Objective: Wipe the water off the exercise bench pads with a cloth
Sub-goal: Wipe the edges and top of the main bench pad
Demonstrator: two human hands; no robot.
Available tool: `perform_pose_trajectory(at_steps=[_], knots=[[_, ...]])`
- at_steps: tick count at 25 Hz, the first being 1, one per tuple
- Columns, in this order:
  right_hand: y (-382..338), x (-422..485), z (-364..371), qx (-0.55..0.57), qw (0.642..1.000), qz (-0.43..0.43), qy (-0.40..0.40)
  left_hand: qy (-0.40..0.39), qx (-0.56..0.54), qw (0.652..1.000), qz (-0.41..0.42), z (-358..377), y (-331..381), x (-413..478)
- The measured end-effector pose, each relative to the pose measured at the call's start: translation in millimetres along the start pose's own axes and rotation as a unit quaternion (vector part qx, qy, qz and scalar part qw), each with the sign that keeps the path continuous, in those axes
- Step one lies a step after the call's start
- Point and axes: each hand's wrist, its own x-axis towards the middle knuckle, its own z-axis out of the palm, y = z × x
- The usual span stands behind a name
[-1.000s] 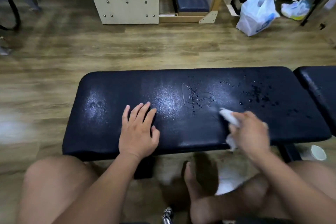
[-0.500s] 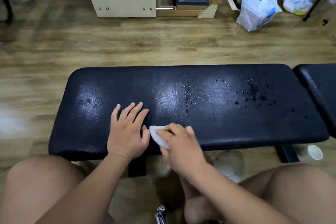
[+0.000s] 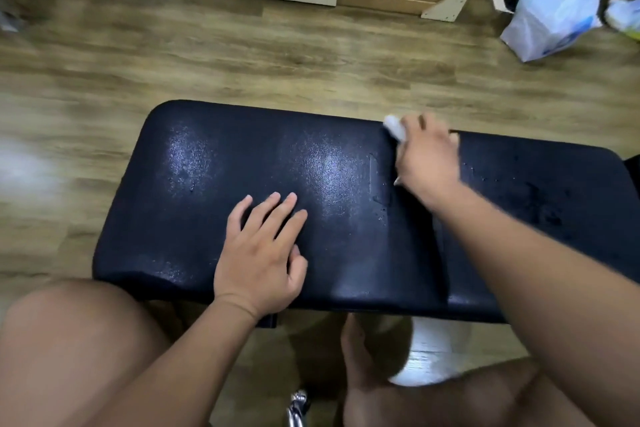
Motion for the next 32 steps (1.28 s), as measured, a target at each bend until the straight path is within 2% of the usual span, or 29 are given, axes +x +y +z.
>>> perform_pose_trajectory(at_steps=[2,4,6,7,8,10,12,13,14,15,17,19,20,22,24,25,27,29,32], knots=[[-35,-70,1,0.054,0.992,-0.113,0.014,-0.001,0.002,1.000,0.003,1,0,0],[-47,-138,-4,0.084,0.954,-0.285,-0.036,0.002,0.002,1.000,0.004,1,0,0],[-23,-140,-10,0.063,0.924,-0.372,-0.070,0.004,0.000,1.000,0.002,1,1,0],[-5,-119,-9,0.033,0.930,-0.360,-0.064,0.005,0.001,1.000,0.000,1,1,1],[15,-90,-6,-0.002,0.952,-0.303,-0.050,0.006,0.003,1.000,-0.001,1,1,1],[66,-24,-4,-0.064,0.991,-0.111,-0.026,0.005,0.003,1.000,-0.002,2,1,0],[95,15,-9,-0.048,0.995,0.080,-0.031,0.003,0.001,1.000,-0.002,1,1,-1],[90,17,-9,-0.028,0.991,0.130,-0.015,0.001,0.001,1.000,-0.003,1,1,-1],[72,9,-8,-0.006,0.991,0.135,-0.003,-0.002,0.002,1.000,-0.004,0,2,0],[49,-9,-4,0.012,0.995,0.098,0.003,-0.006,0.002,1.000,-0.005,0,2,0],[-5,-73,3,0.048,0.997,-0.061,0.004,-0.011,0.001,1.000,-0.007,0,1,1],[-47,-155,-3,0.073,0.963,-0.258,-0.035,-0.013,0.001,1.000,-0.002,0,1,1],[-52,-176,-6,0.075,0.941,-0.327,-0.041,-0.014,0.001,1.000,0.000,0,0,0],[-29,-157,-10,0.062,0.924,-0.375,-0.043,-0.013,0.002,1.000,-0.001,0,0,0],[7,-103,-1,-0.005,0.954,-0.300,-0.007,-0.008,0.003,1.000,-0.005,1,1,0],[27,-69,1,-0.027,0.976,-0.217,0.006,-0.010,0.001,1.000,-0.005,1,1,0],[55,-10,3,-0.070,0.993,-0.094,-0.014,-0.018,0.001,1.000,-0.008,1,0,0],[54,12,3,-0.072,0.996,-0.045,-0.040,-0.018,-0.002,1.000,-0.009,0,0,1],[28,-43,-1,-0.012,1.000,0.003,-0.005,-0.027,-0.009,0.999,-0.016,-4,2,1]])
